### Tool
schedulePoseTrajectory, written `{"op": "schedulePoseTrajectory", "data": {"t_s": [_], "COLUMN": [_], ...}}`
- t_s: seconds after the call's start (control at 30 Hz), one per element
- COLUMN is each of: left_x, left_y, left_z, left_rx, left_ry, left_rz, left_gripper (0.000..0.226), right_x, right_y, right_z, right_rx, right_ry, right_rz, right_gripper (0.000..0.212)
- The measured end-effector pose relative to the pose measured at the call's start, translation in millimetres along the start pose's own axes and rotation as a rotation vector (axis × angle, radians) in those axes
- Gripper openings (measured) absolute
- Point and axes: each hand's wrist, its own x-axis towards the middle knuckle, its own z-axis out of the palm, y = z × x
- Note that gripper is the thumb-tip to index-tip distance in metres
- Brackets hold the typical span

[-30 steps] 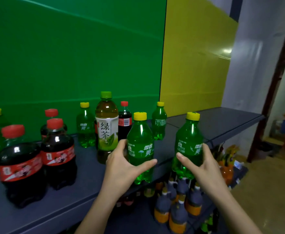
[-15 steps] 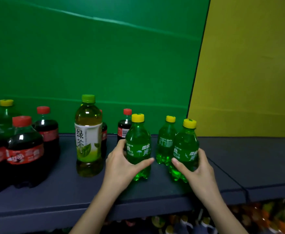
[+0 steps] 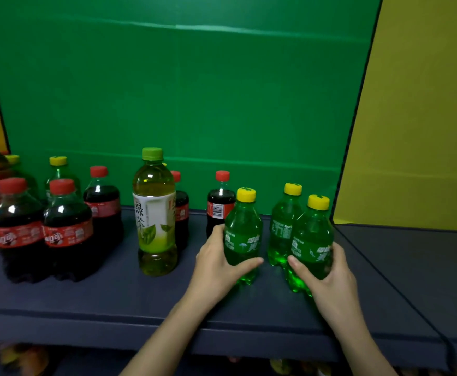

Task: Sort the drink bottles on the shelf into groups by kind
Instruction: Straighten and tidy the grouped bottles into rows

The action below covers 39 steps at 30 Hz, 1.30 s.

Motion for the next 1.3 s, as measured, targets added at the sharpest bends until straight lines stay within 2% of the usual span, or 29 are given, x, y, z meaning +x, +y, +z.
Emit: {"op": "schedulePoseTrajectory", "data": {"t_s": [0.2,0.33,0.5,0.6,0.7,0.9,1.07,1.17,1.3], "left_x": [-3.0,-8.4,-30.1,-45.2,-58.9,-78.4,-82.5,-80.1,-75.3], "left_y": [-0.7,-1.2,-4.0,-12.3,-21.6,-53.8,-87.0,-110.9,-139.8], "left_z": [-0.5,-10.6,-45.5,-77.2,-114.3,-194.4,-261.9,-297.9,-332.8], "left_rx": [-0.028,-0.062,0.019,0.046,0.057,0.085,0.115,0.135,0.146], "left_ry": [-0.028,-0.018,0.102,0.206,0.271,0.346,0.361,0.374,0.372], "left_rz": [0.012,0.011,0.129,0.157,0.158,0.128,0.110,0.100,0.090], "left_gripper": [0.064,0.071,0.043,0.027,0.021,0.021,0.023,0.016,0.012], "right_x": [-3.2,-14.0,-31.0,-39.1,-47.9,-66.6,-71.3,-69.6,-59.5], "right_y": [-0.5,-12.7,-33.3,-46.8,-61.2,-92.3,-111.6,-119.8,-129.4], "right_z": [0.2,-1.8,3.4,12.5,32.6,106.3,168.0,199.0,225.0], "right_rx": [-0.061,-0.130,-0.067,-0.057,0.022,0.143,0.158,0.105,0.015], "right_ry": [-0.038,0.093,0.197,0.249,0.208,0.042,-0.039,0.036,0.108], "right_rz": [-0.008,-0.115,-0.275,-0.408,-0.486,-0.422,-0.305,-0.272,-0.119], "right_gripper": [0.076,0.086,0.089,0.070,0.049,0.027,0.050,0.058,0.077]}}
